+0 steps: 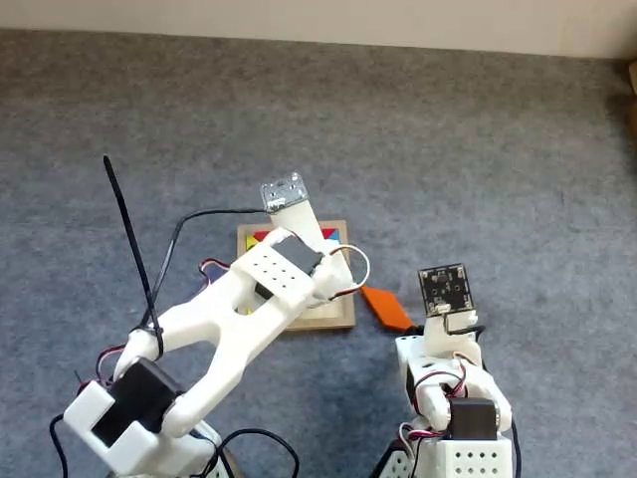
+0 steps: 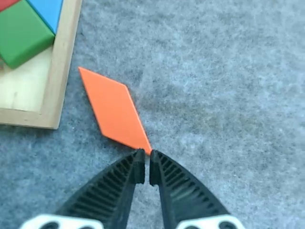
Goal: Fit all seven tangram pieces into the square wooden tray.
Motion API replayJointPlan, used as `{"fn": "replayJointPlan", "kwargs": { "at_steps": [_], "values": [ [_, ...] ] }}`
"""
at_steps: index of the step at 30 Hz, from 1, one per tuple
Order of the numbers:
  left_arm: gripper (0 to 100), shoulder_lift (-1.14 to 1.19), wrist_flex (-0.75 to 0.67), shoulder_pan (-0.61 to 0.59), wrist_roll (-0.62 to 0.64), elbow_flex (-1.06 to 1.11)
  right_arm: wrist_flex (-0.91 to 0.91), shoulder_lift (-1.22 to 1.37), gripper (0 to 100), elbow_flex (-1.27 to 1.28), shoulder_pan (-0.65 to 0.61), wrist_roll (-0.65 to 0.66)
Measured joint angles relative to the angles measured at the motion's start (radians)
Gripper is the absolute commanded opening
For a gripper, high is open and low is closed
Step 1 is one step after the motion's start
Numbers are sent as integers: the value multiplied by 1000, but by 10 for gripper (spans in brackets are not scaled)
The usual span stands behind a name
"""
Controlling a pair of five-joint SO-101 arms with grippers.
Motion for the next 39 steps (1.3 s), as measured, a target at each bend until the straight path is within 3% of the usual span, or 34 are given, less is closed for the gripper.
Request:
{"fn": "replayJointPlan", "kwargs": {
  "at_steps": [13,17,20,22,28,39],
  "values": [
    [15,0,-3,-2,-5,0,0,0,34,0,0,0],
    [165,0,55,-20,-147,-43,0,0,34,0,0,0],
    [329,0,172,-72,-264,-112,0,0,34,0,0,0],
    [389,0,265,-91,-311,-158,0,0,34,0,0,0],
    [392,0,431,-92,-376,-189,0,0,34,0,0,0],
    [387,259,368,-100,-381,-204,0,0,34,0,0,0]
  ]
}}
